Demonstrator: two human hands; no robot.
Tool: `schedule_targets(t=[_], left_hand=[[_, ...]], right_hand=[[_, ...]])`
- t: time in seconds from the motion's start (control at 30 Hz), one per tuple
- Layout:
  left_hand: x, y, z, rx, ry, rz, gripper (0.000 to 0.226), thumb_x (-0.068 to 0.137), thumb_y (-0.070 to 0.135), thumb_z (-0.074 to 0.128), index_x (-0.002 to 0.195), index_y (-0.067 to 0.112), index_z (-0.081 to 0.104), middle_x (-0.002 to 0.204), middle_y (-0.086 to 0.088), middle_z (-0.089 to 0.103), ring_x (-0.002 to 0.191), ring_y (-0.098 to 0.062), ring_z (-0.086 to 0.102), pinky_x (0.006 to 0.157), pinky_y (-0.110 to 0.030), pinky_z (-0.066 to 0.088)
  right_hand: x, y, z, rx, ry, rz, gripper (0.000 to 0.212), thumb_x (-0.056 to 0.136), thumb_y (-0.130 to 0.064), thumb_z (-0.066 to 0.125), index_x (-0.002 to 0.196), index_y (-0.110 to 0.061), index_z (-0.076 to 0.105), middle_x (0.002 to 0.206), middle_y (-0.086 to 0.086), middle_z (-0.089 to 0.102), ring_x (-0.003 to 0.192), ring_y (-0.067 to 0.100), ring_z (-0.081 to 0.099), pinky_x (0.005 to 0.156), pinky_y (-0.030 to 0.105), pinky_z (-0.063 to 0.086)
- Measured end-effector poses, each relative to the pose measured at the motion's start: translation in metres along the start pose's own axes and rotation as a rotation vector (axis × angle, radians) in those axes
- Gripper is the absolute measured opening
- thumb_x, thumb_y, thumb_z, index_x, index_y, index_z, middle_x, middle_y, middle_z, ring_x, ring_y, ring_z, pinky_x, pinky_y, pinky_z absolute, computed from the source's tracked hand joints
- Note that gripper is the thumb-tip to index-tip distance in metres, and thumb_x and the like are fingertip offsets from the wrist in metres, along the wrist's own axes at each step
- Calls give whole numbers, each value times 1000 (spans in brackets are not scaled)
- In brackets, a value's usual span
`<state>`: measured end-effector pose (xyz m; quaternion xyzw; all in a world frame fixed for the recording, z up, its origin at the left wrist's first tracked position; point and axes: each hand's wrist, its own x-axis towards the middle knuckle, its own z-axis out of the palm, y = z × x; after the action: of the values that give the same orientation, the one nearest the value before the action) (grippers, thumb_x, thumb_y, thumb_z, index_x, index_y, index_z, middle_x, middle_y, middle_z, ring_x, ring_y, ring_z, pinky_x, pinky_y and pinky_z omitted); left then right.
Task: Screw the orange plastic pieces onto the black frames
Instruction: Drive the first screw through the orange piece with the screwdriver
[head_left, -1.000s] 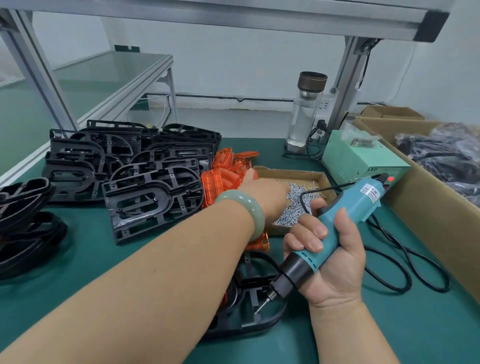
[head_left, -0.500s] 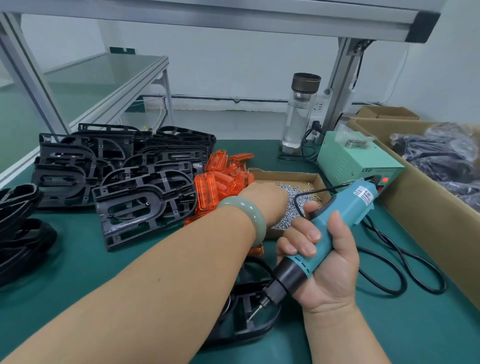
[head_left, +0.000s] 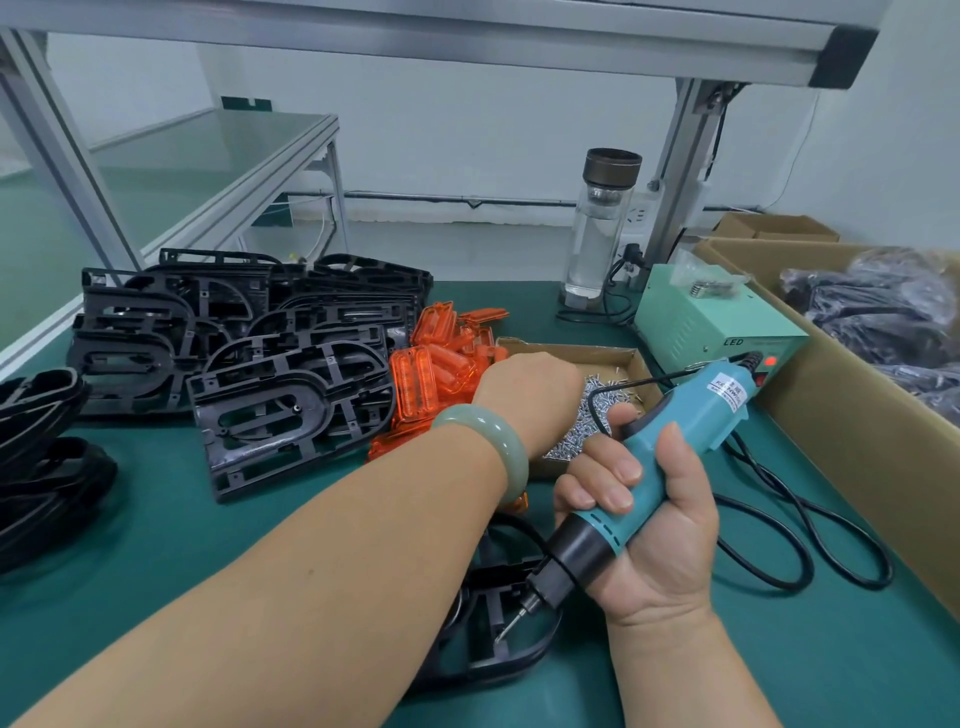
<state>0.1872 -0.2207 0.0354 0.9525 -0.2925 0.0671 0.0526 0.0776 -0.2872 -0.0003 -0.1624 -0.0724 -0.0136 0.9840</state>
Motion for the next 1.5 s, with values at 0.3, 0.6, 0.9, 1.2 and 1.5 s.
schedule_targets(t=[0.3,0.6,0.9,1.2,1.5], left_hand=[[-2,-8,-8,-214,58,-44,22,85,4,54,95,18,68,100,-3,69,99,-24,60,86,-33,48],[-8,-11,-13,-431,90,-58,18,87,18,61,99,21,74,99,1,72,91,-18,65,85,-27,48],[-49,-27,-36,-922,302,-230,21,81,6,63,77,26,67,65,18,60,59,7,56,61,-6,44],[-142,-71,-31,-1245,538,-401,33,80,0,67,77,32,73,64,9,66,62,-5,60,61,-16,51],[-181,-85,-21,-1539,747,-492,6,77,20,71,73,25,74,71,-2,71,64,-12,66,55,-17,51]], right_hand=[[0,0,-1,0,0,-5,51,55,-24,93,92,-14,60,56,-5,43,41,7,45,46,22,45],[0,-1,-1,-1,8,-13,52,54,-25,93,92,-15,60,56,-6,44,41,6,45,47,21,46],[0,-1,-1,7,14,-29,53,53,-24,93,93,-16,59,56,-7,44,41,6,45,47,21,45],[-1,6,8,-13,3,-74,48,57,-27,89,93,-18,58,57,-10,44,43,3,45,49,18,45],[7,21,34,-144,231,-331,13,82,-35,54,84,-22,54,57,-12,43,44,2,42,51,17,43]])
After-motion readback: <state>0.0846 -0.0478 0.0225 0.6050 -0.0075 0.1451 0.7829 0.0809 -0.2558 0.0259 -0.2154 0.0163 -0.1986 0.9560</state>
